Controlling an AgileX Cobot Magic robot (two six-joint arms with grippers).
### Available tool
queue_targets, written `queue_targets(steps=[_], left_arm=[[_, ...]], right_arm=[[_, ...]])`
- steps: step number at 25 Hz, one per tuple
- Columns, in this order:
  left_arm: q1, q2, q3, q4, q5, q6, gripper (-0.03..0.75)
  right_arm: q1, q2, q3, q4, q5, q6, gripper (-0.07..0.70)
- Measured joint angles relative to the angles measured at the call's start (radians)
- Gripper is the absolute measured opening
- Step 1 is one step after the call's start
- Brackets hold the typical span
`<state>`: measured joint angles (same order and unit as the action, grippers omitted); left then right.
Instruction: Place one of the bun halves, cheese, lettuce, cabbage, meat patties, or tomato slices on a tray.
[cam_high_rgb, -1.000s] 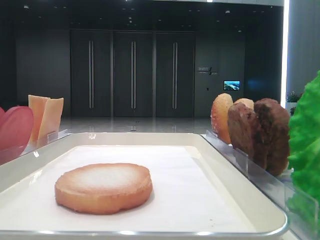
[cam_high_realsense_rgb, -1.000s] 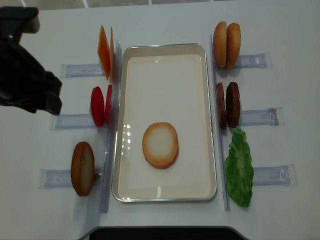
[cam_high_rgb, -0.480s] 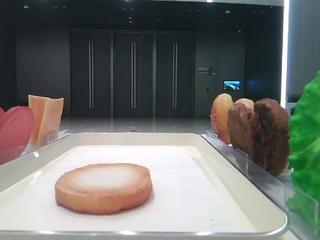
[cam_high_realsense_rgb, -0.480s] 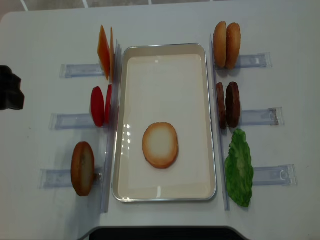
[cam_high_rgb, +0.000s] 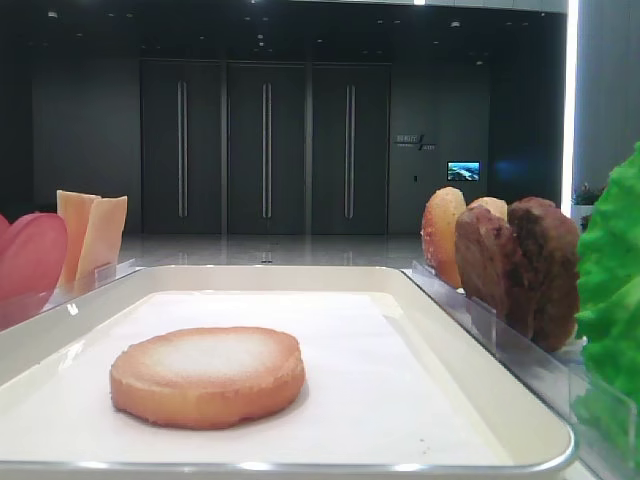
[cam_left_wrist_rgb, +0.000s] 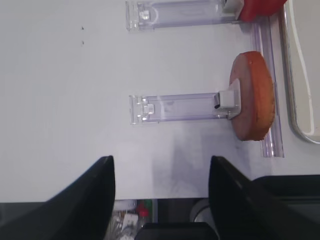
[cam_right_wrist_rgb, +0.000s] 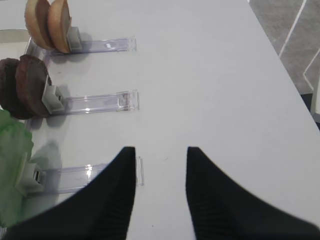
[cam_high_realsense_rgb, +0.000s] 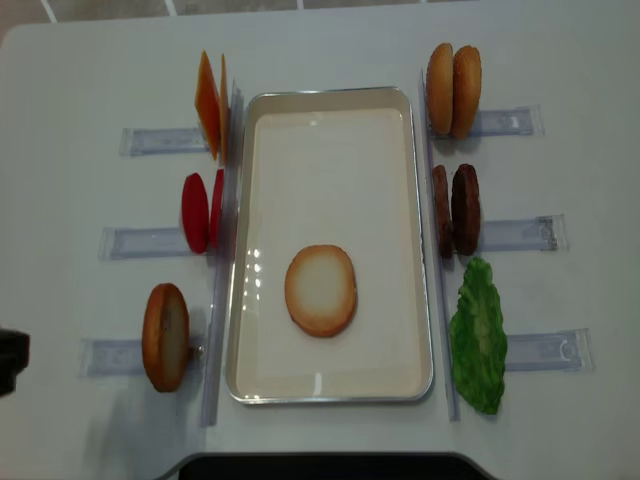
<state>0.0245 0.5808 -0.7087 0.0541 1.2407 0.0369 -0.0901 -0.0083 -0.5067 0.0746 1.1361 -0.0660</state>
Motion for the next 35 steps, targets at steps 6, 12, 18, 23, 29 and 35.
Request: queue_targets(steps=[6,12,18,23,29,35], left_arm=[[0.000,-0.332,0.080,0.000,0.009,0.000,0.456],[0.000,-0.528,0.158,0.000,-0.008,-0.037,0.454],[0.000,-0.572,0.203,0.000,-0.063,-0.037,0.454],[0.000,-0.596,0.236,-0.009,-0.114,-0.028,0.454],[0.000,-0.596,0.237,-0.009,-0.125,-0.027,0.454],[0.000,-0.596,0.237,-0.009,-0.126,-0.027,0.454]], right_arm=[[0.000,0.000,0.000,0.000,0.000,0.000,0.241],[0.000,0.000,0.000,0.000,0.000,0.000,0.241],[0.000,0.000,0.000,0.000,0.000,0.000,0.241],[0.000,0.000,0.000,0.000,0.000,0.000,0.241],[0.000,0.000,0.000,0.000,0.000,0.000,0.241],[0.000,0.000,0.000,0.000,0.000,0.000,0.241]])
